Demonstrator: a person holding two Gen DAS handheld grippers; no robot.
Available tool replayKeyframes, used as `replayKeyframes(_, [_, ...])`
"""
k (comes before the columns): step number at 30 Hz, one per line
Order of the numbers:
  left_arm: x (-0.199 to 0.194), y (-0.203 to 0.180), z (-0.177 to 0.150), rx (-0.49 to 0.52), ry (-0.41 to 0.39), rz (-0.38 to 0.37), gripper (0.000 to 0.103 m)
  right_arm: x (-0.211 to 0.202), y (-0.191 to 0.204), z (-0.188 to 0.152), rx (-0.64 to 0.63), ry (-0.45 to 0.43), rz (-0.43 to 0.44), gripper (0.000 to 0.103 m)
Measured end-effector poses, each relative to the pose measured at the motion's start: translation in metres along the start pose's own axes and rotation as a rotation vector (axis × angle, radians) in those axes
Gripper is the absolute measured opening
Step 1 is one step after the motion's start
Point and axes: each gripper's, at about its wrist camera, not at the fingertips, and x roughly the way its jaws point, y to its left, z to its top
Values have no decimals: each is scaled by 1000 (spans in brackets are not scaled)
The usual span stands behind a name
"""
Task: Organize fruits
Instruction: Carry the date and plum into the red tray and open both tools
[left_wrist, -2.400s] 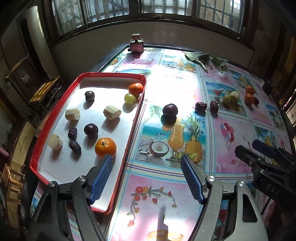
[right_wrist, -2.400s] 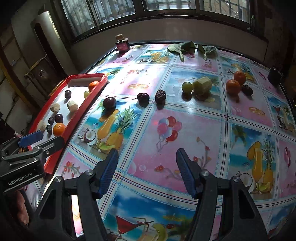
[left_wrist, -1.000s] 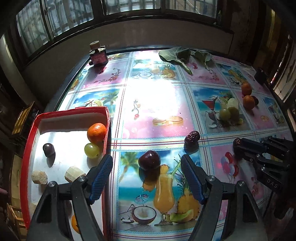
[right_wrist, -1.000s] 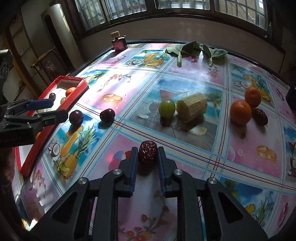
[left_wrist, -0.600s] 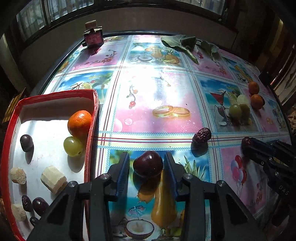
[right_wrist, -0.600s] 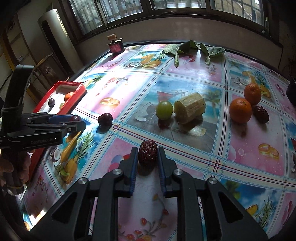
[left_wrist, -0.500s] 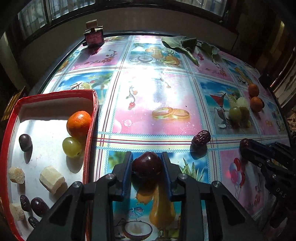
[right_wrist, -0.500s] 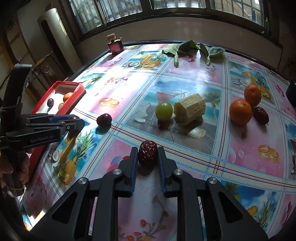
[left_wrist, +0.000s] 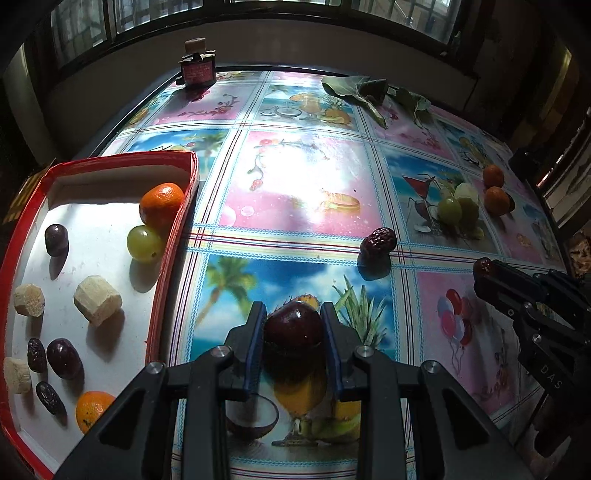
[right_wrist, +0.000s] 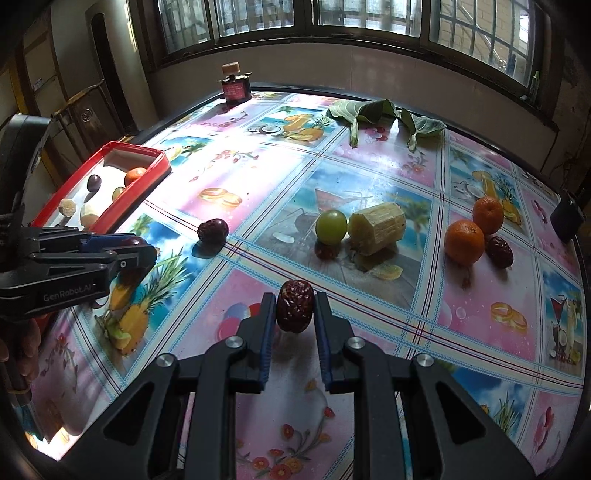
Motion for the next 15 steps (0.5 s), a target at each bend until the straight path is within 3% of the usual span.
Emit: replayKeyframes(15, [-46,-1,-55,-49,-11,-71,29,-51,15,-29,11,-29,-48,22])
